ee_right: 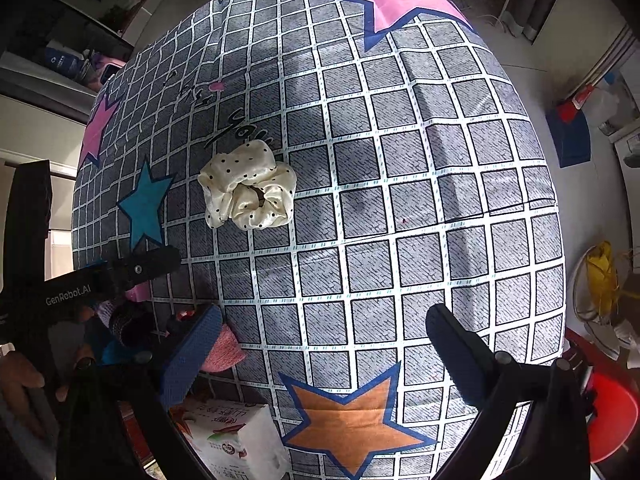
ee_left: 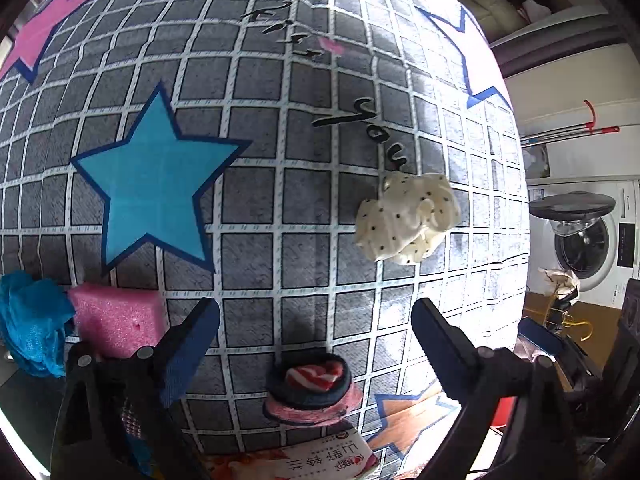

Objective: Organize soft objects
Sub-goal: 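Grasp the blue cloth with the left tool while the right grasps the cream polka-dot scrunchie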

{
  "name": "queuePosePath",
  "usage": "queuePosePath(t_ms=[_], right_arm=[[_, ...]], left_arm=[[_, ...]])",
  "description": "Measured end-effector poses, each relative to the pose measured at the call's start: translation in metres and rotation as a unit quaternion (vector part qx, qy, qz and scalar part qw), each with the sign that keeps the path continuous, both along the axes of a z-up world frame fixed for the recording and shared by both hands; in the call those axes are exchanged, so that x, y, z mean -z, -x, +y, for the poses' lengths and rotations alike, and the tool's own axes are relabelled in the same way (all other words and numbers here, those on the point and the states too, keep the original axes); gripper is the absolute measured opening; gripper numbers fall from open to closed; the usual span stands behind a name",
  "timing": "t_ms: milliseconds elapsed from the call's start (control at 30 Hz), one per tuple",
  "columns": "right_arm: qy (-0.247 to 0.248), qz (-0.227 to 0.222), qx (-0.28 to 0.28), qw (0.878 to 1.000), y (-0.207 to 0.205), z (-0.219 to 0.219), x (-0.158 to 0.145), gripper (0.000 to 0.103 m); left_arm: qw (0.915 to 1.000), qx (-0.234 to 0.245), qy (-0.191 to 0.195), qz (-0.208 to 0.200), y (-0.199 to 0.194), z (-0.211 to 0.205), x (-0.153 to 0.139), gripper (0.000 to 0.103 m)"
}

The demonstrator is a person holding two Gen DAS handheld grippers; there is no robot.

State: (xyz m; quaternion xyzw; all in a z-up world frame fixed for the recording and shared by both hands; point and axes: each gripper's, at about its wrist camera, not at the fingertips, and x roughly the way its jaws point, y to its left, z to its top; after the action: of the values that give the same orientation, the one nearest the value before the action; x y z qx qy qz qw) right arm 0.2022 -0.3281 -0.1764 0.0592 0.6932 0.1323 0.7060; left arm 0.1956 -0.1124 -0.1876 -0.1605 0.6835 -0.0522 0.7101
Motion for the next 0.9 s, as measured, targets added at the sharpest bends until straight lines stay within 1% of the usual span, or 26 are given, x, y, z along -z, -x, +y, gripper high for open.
queuePosePath(t_ms=[33,67,133,200,267,333,367,433,467,533,600,700,833,867,900], right_arm=[[0.002,0.001,0.002,1.0,-0.003,-0.002,0.002,0.103],[0.003,0.004,0.004,1.0,-0.005,-0.003,0.004,0.103],[-0.001,0.009,0.002,1.0,-0.011,-0.001,0.006,0.103],[-0.003,0.007,-0.008,1.0,-0.017,0.005,0.007,0.103],[-0.001,0.005,-0.023,1.0,-0.022,0.014,0.01,0.103],[-0.003,0.005,-0.035,0.999,-0.028,0.025,0.015,0.103],[-0.003,0.006,-0.041,0.999,-0.031,0.032,0.019,0.103],[0.001,0.003,-0.062,0.998,-0.038,0.047,0.025,0.103],[0.007,-0.003,-0.074,0.997,-0.041,0.055,0.027,0.103],[0.015,-0.019,-0.098,0.995,-0.048,0.071,0.03,0.103],[0.016,-0.034,-0.114,0.993,-0.054,0.086,0.031,0.103],[0.021,-0.041,-0.132,0.99,-0.061,0.105,0.037,0.103],[0.044,-0.043,-0.161,0.985,-0.064,0.123,0.051,0.103],[0.051,-0.043,-0.169,0.983,-0.064,0.127,0.055,0.103],[0.058,-0.042,-0.176,0.982,-0.063,0.13,0.06,0.103]], left_arm=[[0.9996,0.011,-0.017,-0.02,-0.002,-0.007,-0.011,0.098],[0.9987,0.018,-0.037,-0.03,-0.002,-0.01,-0.019,0.098],[0.9967,0.018,-0.072,-0.032,-0.001,0.0,-0.026,0.099],[0.9925,0.018,-0.119,-0.023,0.001,0.021,-0.026,0.101],[0.9873,0.025,-0.157,-0.003,0.008,0.044,-0.016,0.102],[0.985,0.026,-0.169,0.024,0.014,0.062,-0.005,0.102],[0.9836,0.025,-0.176,0.031,0.016,0.068,-0.004,0.102],[0.9792,0.013,-0.201,0.026,0.021,0.082,-0.007,0.102],[0.979,0.001,-0.203,0.025,0.023,0.091,-0.01,0.102],[0.98,-0.027,-0.195,0.03,0.024,0.114,-0.012,0.102],[0.9783,-0.052,-0.194,0.048,0.024,0.136,-0.006,0.102],[0.9748,-0.084,-0.191,0.077,0.027,0.166,0.006,0.102],[0.97,-0.082,-0.192,0.124,0.029,0.183,0.032,0.102],[0.9684,-0.081,-0.195,0.132,0.03,0.186,0.036,0.101],[0.9684,-0.084,-0.191,0.136,0.03,0.189,0.04,0.1]])
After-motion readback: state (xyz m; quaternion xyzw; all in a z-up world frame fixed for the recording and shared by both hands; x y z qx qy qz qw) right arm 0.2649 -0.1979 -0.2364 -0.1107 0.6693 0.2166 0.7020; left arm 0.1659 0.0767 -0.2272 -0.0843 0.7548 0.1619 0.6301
